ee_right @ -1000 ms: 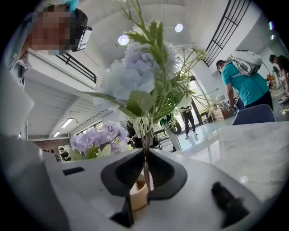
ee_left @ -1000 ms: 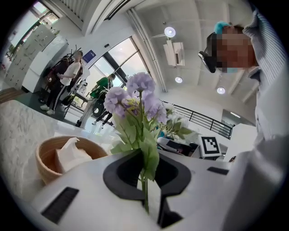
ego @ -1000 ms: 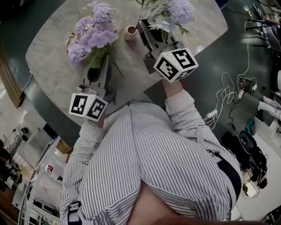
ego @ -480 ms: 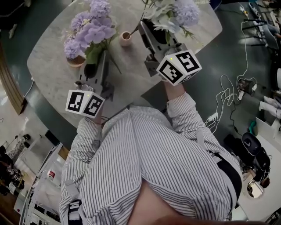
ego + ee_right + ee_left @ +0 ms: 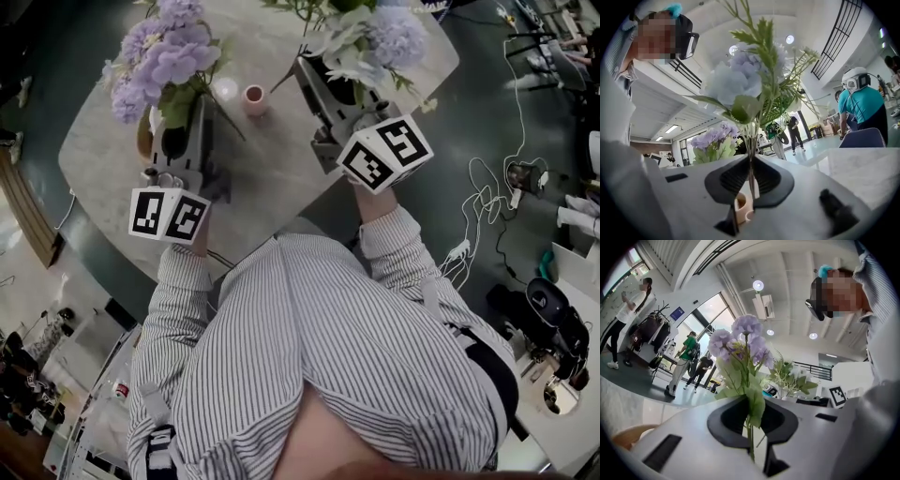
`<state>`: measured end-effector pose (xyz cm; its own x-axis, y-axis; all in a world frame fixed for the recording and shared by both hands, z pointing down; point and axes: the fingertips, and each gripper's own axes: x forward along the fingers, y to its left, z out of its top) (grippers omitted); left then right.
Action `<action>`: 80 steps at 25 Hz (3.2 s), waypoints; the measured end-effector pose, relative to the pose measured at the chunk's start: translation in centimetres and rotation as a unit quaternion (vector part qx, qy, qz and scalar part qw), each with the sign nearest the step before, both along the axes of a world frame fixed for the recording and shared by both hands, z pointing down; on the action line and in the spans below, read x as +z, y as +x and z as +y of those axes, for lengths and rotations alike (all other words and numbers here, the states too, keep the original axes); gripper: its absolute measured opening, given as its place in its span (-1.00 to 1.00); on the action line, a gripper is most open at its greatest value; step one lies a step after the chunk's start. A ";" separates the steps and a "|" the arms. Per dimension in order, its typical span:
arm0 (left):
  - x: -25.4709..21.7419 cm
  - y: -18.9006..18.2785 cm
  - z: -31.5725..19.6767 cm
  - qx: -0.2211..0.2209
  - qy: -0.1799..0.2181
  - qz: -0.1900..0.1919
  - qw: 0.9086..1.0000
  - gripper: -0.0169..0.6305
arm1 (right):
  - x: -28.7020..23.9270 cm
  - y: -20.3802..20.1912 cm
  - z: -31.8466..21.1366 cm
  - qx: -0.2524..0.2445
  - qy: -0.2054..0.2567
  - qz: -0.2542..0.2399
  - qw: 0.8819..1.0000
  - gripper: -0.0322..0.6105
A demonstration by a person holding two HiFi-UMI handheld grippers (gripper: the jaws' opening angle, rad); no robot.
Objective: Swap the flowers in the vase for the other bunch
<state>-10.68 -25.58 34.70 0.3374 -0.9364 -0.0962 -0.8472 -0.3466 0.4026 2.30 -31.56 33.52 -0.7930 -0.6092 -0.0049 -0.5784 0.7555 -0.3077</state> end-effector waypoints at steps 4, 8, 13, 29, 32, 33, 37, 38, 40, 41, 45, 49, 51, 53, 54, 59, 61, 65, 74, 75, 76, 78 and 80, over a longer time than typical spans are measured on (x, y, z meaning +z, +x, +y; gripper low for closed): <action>-0.2 0.0 -0.3 0.005 0.015 -0.002 1.000 -0.81 | 0.9 0.7 0.3 0.006 -0.005 0.008 1.000 -0.78; 0.2 0.3 -0.4 0.009 0.022 0.007 1.000 -0.81 | 2.2 1.5 1.0 0.012 -0.015 0.012 1.000 -0.78; -0.9 0.5 -1.5 0.013 0.040 0.009 0.999 -0.81 | 2.9 2.6 1.6 0.018 -0.031 0.016 0.999 -0.78; -2.4 1.2 -5.3 0.018 0.091 0.007 0.996 -0.81 | 6.3 5.6 1.8 0.041 -0.084 0.017 0.995 -0.78; -2.6 0.8 -5.9 0.021 0.098 0.007 0.995 -0.82 | 6.8 5.6 2.0 0.043 -0.094 0.021 0.994 -0.78; -2.2 0.9 -6.1 0.022 0.096 0.007 0.995 -0.82 | 7.1 5.8 2.0 0.044 -0.097 0.022 0.994 -0.78; -0.7 1.1 -6.2 0.028 0.084 0.007 0.996 -0.82 | 8.1 6.3 2.2 0.049 -0.108 0.019 0.993 -0.78; -0.3 1.2 -6.2 0.030 0.080 0.007 0.996 -0.82 | 8.3 6.4 2.2 0.050 -0.111 0.015 0.992 -0.78; 0.5 1.3 -6.0 0.034 0.073 0.006 0.997 -0.82 | 8.6 6.4 2.2 0.053 -0.117 0.005 0.992 -0.78; 0.8 1.3 -6.0 0.036 0.070 0.007 0.997 -0.82 | 8.7 6.5 2.2 0.055 -0.119 0.001 0.991 -0.78; 1.2 1.5 -5.8 0.047 0.064 0.009 0.997 -0.82 | 8.7 6.4 2.1 0.060 -0.120 0.001 0.991 -0.78; 1.6 1.6 -5.7 0.049 0.051 -0.001 0.997 -0.82 | 8.6 6.5 2.2 0.065 -0.122 0.006 0.990 -0.78; 2.4 1.8 -5.9 0.048 0.044 -0.005 0.998 -0.82 | 9.0 6.7 2.2 0.066 -0.123 0.008 0.990 -0.78; 3.3 2.2 -6.0 0.048 0.035 -0.010 0.998 -0.82 | 9.4 6.8 2.1 0.067 -0.122 0.014 0.990 -0.78; 3.7 2.4 -6.1 0.049 0.031 -0.011 0.998 -0.82 | 9.6 6.9 2.1 0.066 -0.120 0.018 0.990 -0.78; 5.0 2.9 -6.2 0.052 0.013 -0.009 0.999 -0.81 | 9.6 7.2 2.3 0.067 -0.121 0.021 0.990 -0.78; 5.5 3.3 -6.2 0.055 0.004 -0.019 0.998 -0.81 | 9.6 7.3 2.4 0.068 -0.122 0.021 0.990 -0.78; 7.2 4.3 -6.1 0.064 -0.014 -0.038 0.997 -0.81 | 10.1 7.3 2.4 0.066 -0.125 0.023 0.990 -0.78; 8.8 5.7 -6.2 0.066 -0.047 -0.064 0.995 -0.81 | 10.0 7.2 2.5 0.062 -0.126 0.029 0.990 -0.78; 8.8 5.7 -6.2 0.066 -0.049 -0.065 0.995 -0.81 | 9.9 7.1 2.5 0.062 -0.126 0.028 0.990 -0.78; 8.9 5.7 -6.2 0.065 -0.050 -0.066 0.994 -0.80 | 9.8 7.1 2.5 0.062 -0.127 0.027 0.990 -0.78; 9.2 5.8 -6.1 0.064 -0.052 -0.068 0.994 -0.79 | 10.0 7.1 2.4 0.063 -0.129 0.024 0.989 -0.78; 9.6 5.9 -6.1 0.064 -0.053 -0.068 0.994 -0.76 | 10.4 7.2 2.4 0.065 -0.132 0.022 0.989 -0.78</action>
<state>-4.81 -31.70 44.29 0.4569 -0.8878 0.0557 -0.8485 -0.4162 0.3267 9.49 -29.15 43.95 -0.7040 -0.6812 0.2009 -0.6826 0.5709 -0.4562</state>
